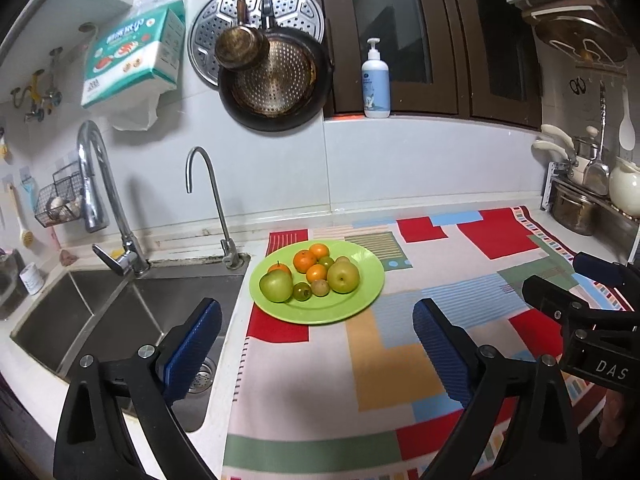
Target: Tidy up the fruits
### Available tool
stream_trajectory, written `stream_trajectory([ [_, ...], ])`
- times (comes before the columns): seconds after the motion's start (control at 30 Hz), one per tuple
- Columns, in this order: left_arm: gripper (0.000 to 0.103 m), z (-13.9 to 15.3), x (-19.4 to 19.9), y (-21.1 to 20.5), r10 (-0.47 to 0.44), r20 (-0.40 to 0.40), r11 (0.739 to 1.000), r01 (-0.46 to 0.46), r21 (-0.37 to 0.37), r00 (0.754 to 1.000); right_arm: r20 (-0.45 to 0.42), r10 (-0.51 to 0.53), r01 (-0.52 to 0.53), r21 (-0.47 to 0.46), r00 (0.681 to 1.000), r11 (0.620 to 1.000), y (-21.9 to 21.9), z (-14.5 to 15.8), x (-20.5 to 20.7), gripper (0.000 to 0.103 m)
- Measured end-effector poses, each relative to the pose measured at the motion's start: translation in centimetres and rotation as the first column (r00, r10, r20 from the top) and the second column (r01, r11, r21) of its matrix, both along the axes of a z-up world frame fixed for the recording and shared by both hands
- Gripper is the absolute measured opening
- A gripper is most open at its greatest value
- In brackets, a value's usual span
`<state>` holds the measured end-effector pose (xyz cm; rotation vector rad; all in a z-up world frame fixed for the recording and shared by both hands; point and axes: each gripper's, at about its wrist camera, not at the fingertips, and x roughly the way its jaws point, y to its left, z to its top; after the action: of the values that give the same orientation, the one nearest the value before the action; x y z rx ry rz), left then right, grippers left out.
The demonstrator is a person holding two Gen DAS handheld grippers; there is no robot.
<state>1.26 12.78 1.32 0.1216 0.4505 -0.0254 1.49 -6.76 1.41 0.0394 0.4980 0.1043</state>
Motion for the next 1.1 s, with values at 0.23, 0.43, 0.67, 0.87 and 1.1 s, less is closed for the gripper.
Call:
stream_trajectory([
  [0.23,0.099,0.5,-2.9,-0.7,0.003,0.013,1.000,-0.003,-0.008,1.000,0.015,0.005,-0.005,0.006,1.000,1.000,-0.8,0.5,-3.2,0.088],
  [0.43,0.102,0.9,-5.2,-1.1,0.014,0.025,1.000,-0.013,-0.017,1.000,0.041,0.007,-0.007,0.003,0.999,1.000,-1.3,1.2,-5.4,0.088],
  [0.67,0.102,1.1,-7.4,-1.5,0.015,0.035,1.000,-0.014,-0.023,0.999,0.058,0.012,-0.012,0.000,0.998,1.000,-1.6,1.6,-7.5,0.088],
  [0.87,0.103,1.3,-8.8,-1.8,0.016,0.041,1.000,-0.016,-0.019,0.999,0.067,0.010,-0.010,-0.002,0.998,1.000,-1.9,1.7,-9.1,0.088],
  [1.1,0.103,1.6,-10.1,-2.1,0.016,0.052,1.000,-0.015,-0.012,0.999,0.071,0.011,-0.011,0.001,0.997,1.000,-2.2,1.8,-10.2,0.088],
])
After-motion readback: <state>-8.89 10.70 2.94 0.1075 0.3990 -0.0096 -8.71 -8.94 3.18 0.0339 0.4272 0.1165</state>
